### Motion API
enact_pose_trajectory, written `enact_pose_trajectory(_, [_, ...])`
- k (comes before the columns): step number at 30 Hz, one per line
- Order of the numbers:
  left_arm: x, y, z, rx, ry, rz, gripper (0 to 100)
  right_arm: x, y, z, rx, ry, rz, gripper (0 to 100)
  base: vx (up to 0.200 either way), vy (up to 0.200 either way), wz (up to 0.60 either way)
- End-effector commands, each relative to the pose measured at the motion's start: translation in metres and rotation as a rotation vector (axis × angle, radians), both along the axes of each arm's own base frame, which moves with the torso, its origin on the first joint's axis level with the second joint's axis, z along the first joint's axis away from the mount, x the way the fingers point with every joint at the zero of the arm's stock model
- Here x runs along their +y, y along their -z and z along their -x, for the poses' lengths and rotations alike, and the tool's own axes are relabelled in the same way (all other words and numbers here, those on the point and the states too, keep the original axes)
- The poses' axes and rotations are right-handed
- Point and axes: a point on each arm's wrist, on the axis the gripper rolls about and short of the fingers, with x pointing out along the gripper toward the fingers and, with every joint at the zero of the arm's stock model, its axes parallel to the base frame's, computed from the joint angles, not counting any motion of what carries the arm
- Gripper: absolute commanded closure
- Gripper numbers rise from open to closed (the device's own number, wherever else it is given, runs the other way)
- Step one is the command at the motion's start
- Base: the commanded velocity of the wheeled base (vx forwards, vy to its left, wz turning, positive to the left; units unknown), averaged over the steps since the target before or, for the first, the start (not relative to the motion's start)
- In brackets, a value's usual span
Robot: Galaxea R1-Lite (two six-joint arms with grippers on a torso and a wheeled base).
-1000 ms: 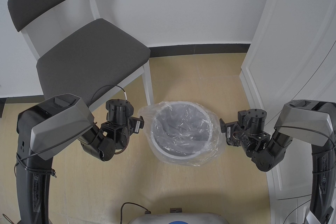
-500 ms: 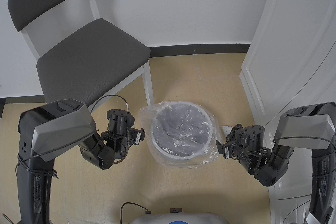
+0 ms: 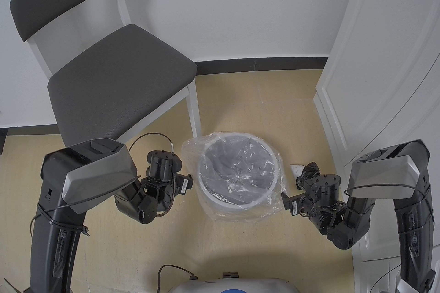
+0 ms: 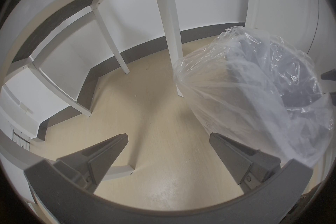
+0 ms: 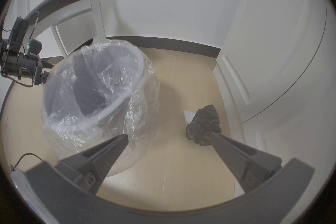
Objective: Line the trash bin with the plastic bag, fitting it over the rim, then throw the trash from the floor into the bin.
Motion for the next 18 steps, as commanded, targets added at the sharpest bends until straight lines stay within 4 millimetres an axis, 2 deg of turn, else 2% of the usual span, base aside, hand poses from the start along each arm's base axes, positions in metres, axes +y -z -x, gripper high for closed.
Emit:
enact_pose_trajectory(1, [-0.002, 0.015, -0.009, 0.008, -0.007, -0.003, 0, -0.001, 0.020, -0.009, 0.021, 0.013, 0.009, 0, 0.000, 0.000, 0.00])
enact_pose_trajectory(7, [0.001, 0.016, -0.008, 0.014, -0.012, -0.004, 0, -0.003, 0.034, -0.021, 0.020, 0.031, 0.008, 0, 0.000, 0.000, 0.00])
enact_pose_trajectory(9, [0.006, 0.011, -0.003, 0.016, -0.020, -0.003, 0, -0.007, 0.044, -0.033, 0.014, 0.050, 0.004, 0, 0.000, 0.000, 0.00])
enact_pose_trajectory(11, [0.008, 0.006, -0.002, 0.012, -0.023, -0.001, 0, -0.008, 0.045, -0.034, 0.018, 0.049, -0.001, 0, 0.000, 0.000, 0.00])
enact_pose_trajectory(13, [0.012, -0.014, 0.004, -0.007, -0.030, 0.009, 0, -0.009, 0.045, -0.037, 0.019, 0.033, -0.032, 0, 0.000, 0.000, 0.00])
enact_pose_trajectory(14, [0.012, -0.016, 0.005, -0.011, -0.030, 0.011, 0, -0.009, 0.045, -0.037, 0.020, 0.032, -0.034, 0, 0.000, 0.000, 0.00])
enact_pose_trajectory(16, [0.014, -0.040, 0.005, -0.057, -0.031, 0.032, 0, -0.011, 0.045, -0.036, 0.022, 0.037, -0.041, 0, 0.000, 0.000, 0.00])
enact_pose_trajectory(18, [0.013, -0.053, 0.003, -0.089, -0.030, 0.047, 0, -0.012, 0.045, -0.036, 0.020, 0.040, -0.047, 0, 0.000, 0.000, 0.00])
